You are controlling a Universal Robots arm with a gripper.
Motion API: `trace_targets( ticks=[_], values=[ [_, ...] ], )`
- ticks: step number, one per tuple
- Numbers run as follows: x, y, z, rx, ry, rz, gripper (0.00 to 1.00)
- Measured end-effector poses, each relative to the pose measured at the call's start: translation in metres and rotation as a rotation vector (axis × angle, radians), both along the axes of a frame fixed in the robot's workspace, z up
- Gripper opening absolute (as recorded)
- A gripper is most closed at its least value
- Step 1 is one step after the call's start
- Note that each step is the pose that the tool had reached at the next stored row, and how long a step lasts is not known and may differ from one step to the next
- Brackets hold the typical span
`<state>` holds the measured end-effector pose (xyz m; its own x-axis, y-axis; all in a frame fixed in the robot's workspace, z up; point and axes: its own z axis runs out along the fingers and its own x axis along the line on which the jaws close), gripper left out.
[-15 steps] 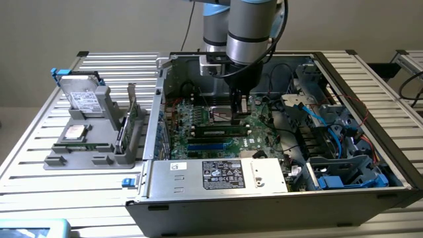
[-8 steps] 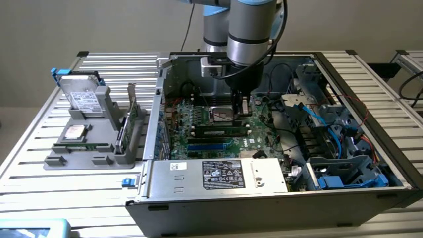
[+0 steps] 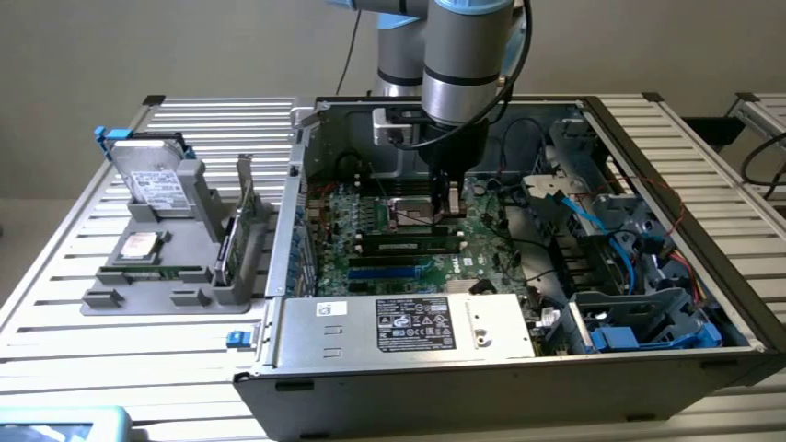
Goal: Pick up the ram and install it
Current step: 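Press down the ram until it locks into place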
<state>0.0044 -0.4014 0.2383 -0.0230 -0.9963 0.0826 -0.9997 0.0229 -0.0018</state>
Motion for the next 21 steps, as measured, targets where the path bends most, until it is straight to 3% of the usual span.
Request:
trace_targets(
  ticks=[21],
  values=[
    [0.0000,0.0028,-0.0077,0.0023,-0.0012,-0.009,0.11]
  ],
)
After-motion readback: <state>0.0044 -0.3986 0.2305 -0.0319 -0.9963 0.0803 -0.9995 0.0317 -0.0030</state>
